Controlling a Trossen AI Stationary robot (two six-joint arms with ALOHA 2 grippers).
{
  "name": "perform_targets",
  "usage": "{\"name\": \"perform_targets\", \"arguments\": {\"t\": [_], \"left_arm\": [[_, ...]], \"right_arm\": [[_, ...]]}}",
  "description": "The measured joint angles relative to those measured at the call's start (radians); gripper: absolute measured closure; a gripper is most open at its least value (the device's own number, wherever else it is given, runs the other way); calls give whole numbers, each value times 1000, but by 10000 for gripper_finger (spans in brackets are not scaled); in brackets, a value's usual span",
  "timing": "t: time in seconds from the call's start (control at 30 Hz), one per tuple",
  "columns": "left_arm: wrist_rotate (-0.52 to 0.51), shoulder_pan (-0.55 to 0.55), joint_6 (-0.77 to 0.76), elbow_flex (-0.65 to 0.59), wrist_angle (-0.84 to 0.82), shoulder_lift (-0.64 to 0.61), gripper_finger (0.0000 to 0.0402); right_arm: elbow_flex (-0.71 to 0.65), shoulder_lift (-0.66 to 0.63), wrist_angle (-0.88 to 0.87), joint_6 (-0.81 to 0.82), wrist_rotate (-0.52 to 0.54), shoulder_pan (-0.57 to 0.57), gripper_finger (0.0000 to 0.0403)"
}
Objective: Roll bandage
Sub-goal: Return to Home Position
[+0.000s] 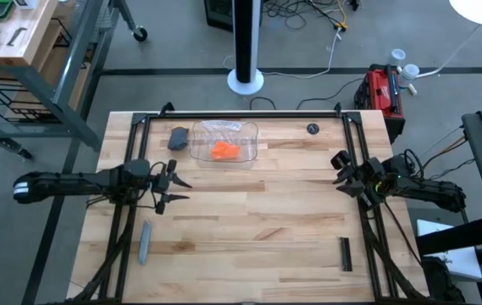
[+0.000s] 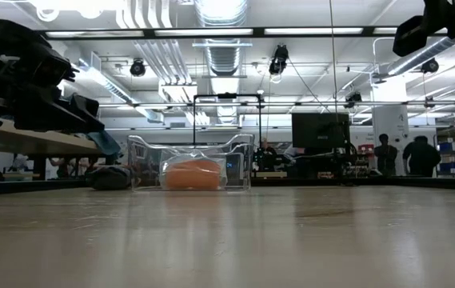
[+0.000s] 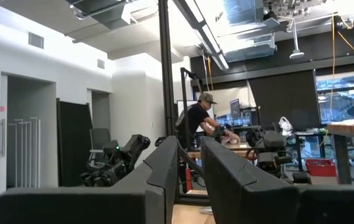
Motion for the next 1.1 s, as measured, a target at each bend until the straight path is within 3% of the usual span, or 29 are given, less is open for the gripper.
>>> {"name": "perform_targets", "arguments": {"t": [0.53,1.1], "left_arm": [[0,0,0,0,0,2,277],[0,0,0,0,0,5,269]], "right_arm": [[0,0,0,0,0,0,364],[0,0,0,0,0,0,333]]}}
